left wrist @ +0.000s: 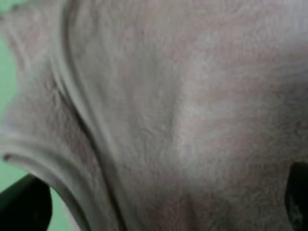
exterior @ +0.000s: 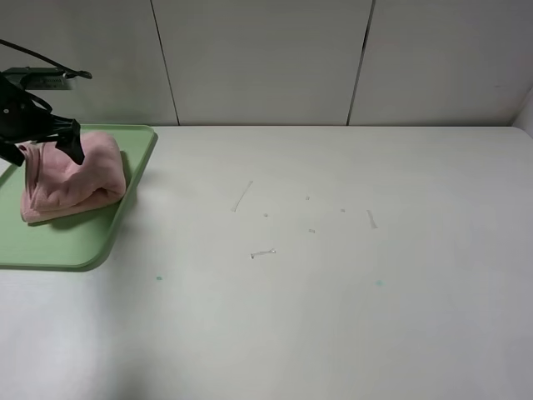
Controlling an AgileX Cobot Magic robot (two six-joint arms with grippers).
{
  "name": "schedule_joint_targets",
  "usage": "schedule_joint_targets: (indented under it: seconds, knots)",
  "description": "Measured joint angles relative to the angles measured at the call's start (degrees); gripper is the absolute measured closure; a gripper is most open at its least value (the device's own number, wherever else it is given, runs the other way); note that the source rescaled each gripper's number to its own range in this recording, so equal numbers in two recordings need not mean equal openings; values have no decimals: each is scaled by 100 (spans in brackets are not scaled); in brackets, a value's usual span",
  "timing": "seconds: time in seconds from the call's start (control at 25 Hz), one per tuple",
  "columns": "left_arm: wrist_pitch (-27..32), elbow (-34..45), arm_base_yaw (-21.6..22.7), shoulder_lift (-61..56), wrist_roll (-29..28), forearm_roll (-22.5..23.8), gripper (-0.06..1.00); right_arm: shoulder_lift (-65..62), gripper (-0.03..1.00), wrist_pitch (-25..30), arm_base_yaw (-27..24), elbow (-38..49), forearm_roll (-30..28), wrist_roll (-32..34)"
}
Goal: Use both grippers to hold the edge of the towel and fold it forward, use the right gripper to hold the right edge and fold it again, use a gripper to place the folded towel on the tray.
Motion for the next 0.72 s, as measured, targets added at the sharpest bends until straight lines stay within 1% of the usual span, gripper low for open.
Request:
schedule_joint_targets:
  seconds: [0.28, 0.56, 0.72]
  knots:
    - [225, -28, 0, -209, 0, 0, -5, 0, -3, 0, 0, 0, 0, 0]
    - [975, -109, 0, -838, 0, -6, -5, 0, -3, 0, 0, 0, 0, 0]
    - [1474, -116, 0, -1192, 0, -126, -5, 0, -3, 0, 0, 0, 0, 0]
